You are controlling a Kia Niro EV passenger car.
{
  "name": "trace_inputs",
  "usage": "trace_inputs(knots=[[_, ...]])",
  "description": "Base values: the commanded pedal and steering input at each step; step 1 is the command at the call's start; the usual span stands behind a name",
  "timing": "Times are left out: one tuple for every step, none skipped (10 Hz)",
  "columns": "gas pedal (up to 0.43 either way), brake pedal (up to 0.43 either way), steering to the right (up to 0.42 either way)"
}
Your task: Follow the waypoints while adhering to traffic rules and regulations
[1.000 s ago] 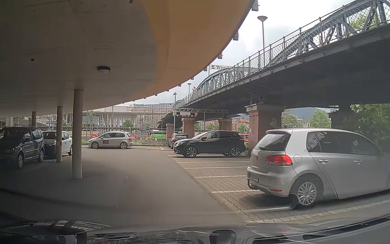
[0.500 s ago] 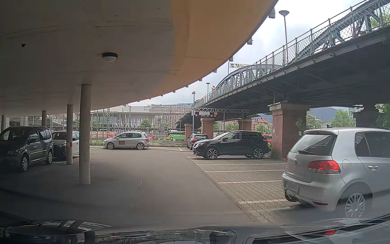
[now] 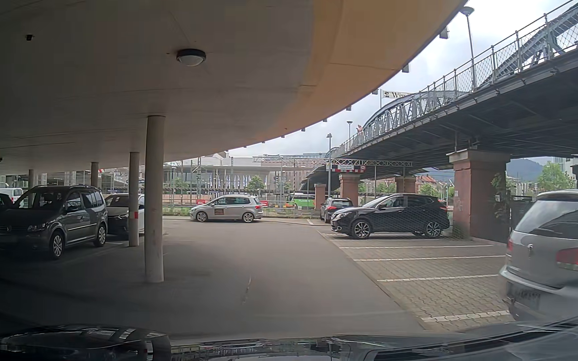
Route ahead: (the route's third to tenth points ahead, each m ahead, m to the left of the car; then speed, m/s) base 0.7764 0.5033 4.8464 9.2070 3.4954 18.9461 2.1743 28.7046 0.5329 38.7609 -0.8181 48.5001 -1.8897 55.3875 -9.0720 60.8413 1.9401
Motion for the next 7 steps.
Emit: trace_inputs(knots=[[0.0,0.0,-0.544],[0.0,0.0,-0.565],[0.0,0.0,-0.589],[0.0,0.0,-0.612],[0.0,0.0,-0.641],[0.0,0.0,-0.666],[0.0,0.0,-0.69]])
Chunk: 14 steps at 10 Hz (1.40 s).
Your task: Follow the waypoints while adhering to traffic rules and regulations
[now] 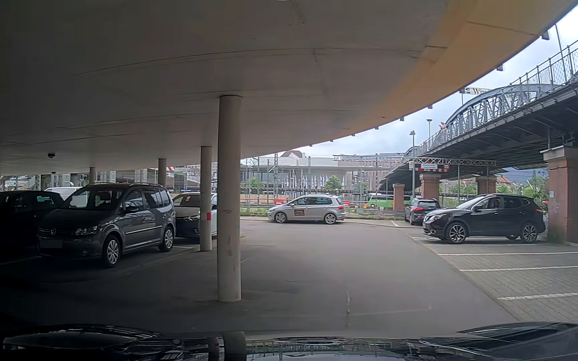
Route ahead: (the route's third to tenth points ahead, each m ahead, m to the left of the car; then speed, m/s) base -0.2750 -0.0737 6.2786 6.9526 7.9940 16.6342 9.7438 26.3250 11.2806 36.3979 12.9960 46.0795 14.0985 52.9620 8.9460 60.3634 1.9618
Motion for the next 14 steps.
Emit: trace_inputs(knots=[[0.0,0.0,-0.709],[0.0,0.0,-0.738],[0.008,0.0,-0.767],[0.008,0.0,-0.797],[0.008,0.0,-0.818],[0.008,0.0,-0.839],[0.02,0.0,-0.857],[0.02,0.0,-0.874],[0.02,0.0,-0.897],[0.028,0.0,-0.915],[0.039,0.0,-0.931],[0.039,0.0,-0.945],[0.039,0.0,-0.952],[0.039,0.0,-0.954]])
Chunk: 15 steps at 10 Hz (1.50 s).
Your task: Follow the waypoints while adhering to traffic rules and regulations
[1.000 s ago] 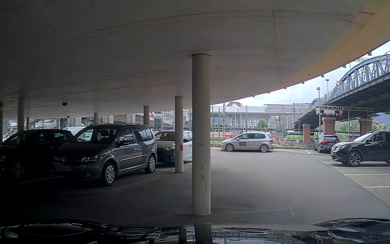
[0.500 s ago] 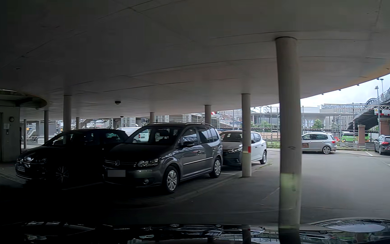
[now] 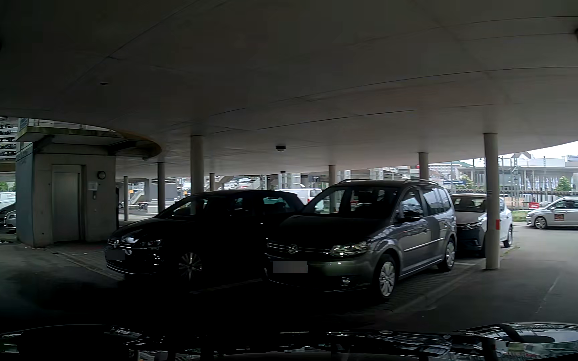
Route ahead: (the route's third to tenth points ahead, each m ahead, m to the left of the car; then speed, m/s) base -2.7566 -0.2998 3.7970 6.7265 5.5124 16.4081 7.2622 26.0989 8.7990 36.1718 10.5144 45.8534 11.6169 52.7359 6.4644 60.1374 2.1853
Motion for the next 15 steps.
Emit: trace_inputs(knots=[[0.039,0.0,-0.954],[0.039,0.0,-0.95],[0.039,0.0,-0.941],[0.039,0.0,-0.923],[0.039,0.0,-0.908],[0.039,0.0,-0.889],[0.039,0.0,-0.867],[0.039,0.0,-0.822],[0.039,0.0,-0.771],[0.039,0.0,-0.736],[0.039,0.0,-0.691],[0.039,0.0,-0.65],[0.039,0.0,-0.619],[0.039,0.0,-0.579],[0.039,0.0,-0.542]])
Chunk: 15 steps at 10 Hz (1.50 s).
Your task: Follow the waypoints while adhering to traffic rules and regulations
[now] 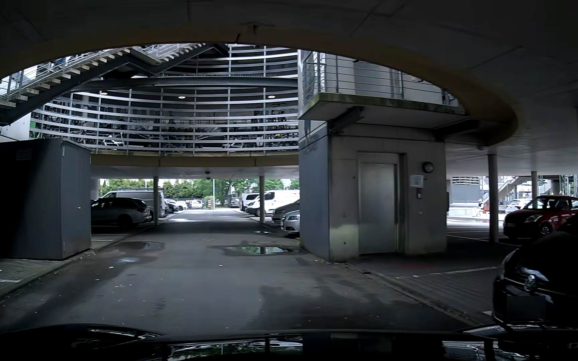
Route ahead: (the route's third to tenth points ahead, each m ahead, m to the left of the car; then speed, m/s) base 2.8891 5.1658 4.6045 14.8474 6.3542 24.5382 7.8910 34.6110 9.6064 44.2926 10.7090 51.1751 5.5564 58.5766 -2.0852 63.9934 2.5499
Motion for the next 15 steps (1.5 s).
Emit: trace_inputs(knots=[[0.039,0.0,-0.509],[0.039,0.0,-0.465],[0.039,0.0,-0.421],[0.039,0.0,-0.383],[0.039,0.0,-0.337],[0.039,0.0,-0.292],[0.039,0.0,-0.259],[0.039,0.0,-0.209],[0.039,0.0,-0.164],[0.039,0.0,-0.119],[0.039,0.0,-0.101],[0.039,0.0,-0.091],[0.039,0.0,-0.076],[0.039,0.0,-0.063],[0.039,0.0,-0.05]])
